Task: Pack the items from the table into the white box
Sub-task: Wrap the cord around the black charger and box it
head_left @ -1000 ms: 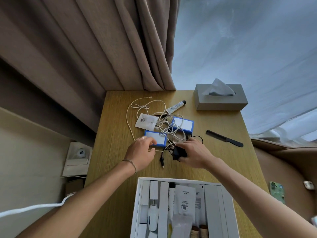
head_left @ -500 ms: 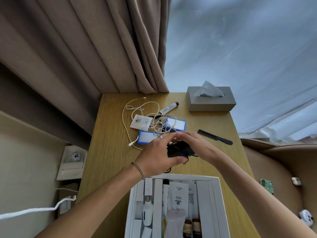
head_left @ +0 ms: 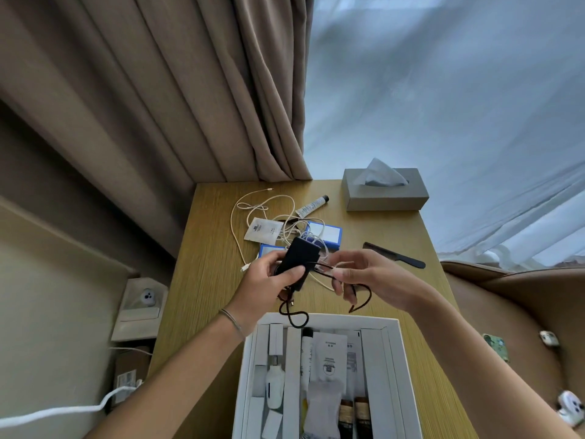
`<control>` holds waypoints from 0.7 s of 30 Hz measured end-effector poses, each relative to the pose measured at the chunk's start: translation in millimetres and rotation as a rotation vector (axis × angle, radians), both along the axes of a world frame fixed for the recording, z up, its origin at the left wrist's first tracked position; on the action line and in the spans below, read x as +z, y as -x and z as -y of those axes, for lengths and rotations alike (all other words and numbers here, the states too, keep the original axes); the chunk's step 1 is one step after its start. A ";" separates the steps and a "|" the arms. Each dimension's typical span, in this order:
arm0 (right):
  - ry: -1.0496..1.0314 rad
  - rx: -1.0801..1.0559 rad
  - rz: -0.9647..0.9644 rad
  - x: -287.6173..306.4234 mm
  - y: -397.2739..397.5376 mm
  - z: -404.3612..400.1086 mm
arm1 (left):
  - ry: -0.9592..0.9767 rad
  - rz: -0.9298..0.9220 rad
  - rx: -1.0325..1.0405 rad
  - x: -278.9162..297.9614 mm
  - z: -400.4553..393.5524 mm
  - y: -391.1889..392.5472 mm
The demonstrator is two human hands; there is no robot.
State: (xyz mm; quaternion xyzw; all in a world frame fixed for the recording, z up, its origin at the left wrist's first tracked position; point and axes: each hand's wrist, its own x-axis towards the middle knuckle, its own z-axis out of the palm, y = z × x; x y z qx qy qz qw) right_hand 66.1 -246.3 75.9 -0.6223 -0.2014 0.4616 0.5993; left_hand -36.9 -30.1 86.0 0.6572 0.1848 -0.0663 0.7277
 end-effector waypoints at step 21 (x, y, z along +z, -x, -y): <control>-0.145 -0.235 -0.088 -40.7 57.7 -15.1 | 0.625 -0.044 -0.134 54.3 9.0 25.7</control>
